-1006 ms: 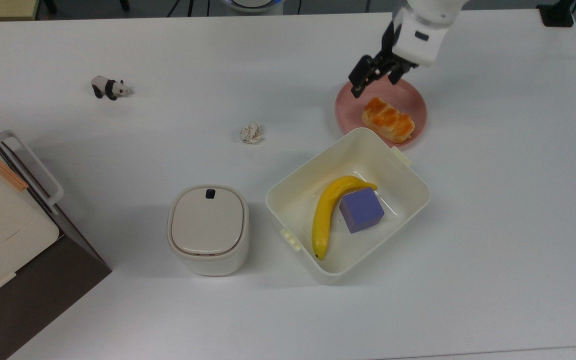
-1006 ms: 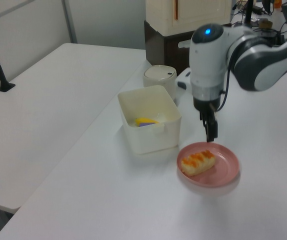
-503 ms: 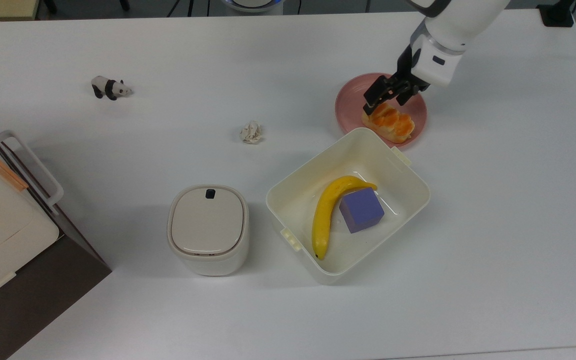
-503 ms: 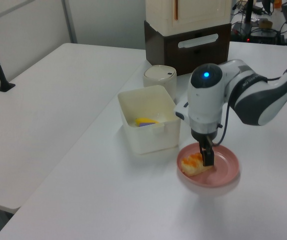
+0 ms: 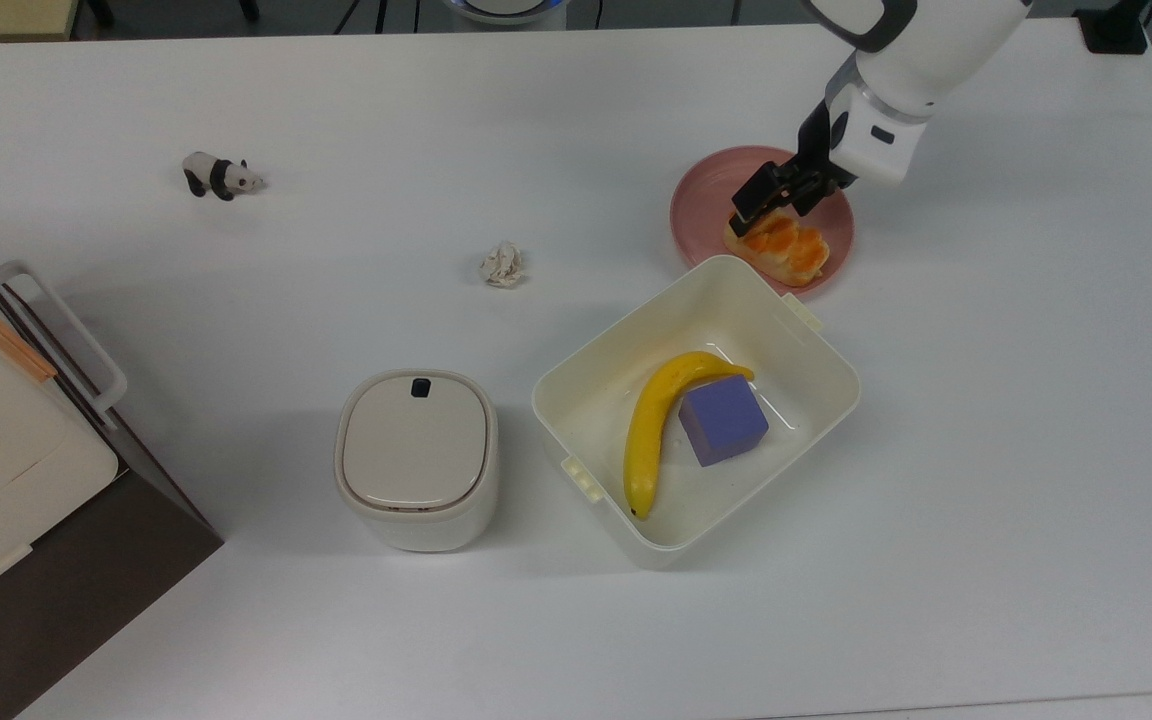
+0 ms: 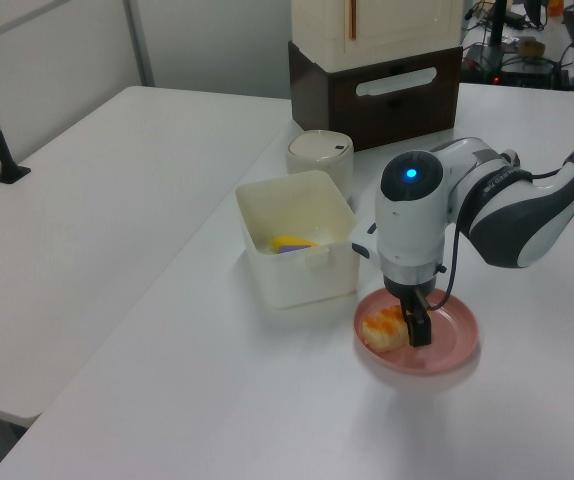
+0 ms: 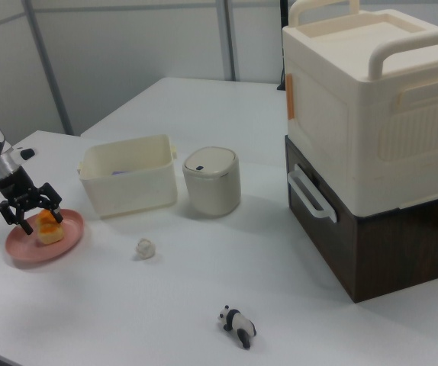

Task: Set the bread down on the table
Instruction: 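Lower the gripper and close it on the bread roll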

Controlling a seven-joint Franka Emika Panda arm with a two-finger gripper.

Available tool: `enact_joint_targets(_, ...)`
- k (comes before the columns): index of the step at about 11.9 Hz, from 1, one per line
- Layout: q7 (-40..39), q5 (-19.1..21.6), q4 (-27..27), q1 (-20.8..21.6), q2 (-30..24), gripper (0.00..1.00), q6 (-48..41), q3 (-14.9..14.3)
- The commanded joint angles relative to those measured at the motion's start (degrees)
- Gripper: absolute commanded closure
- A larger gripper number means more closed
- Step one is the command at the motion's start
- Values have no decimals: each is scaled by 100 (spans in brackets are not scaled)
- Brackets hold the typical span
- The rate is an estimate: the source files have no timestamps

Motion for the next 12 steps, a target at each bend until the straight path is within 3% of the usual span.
enact_joint_targets(1, 116, -133, 2, -88, 19, 36, 91, 2)
enact_joint_targets(2, 124, -133, 11, -97, 19, 77, 91, 2)
enact_joint_targets(4, 125, -176, 11, -123, 19, 100, 91, 2)
enact_joint_targets(9, 19, -264, 2, -210, -130, 100, 21, 54)
enact_joint_targets(12, -698, -11, 2, -509, -787, 100, -574, 361)
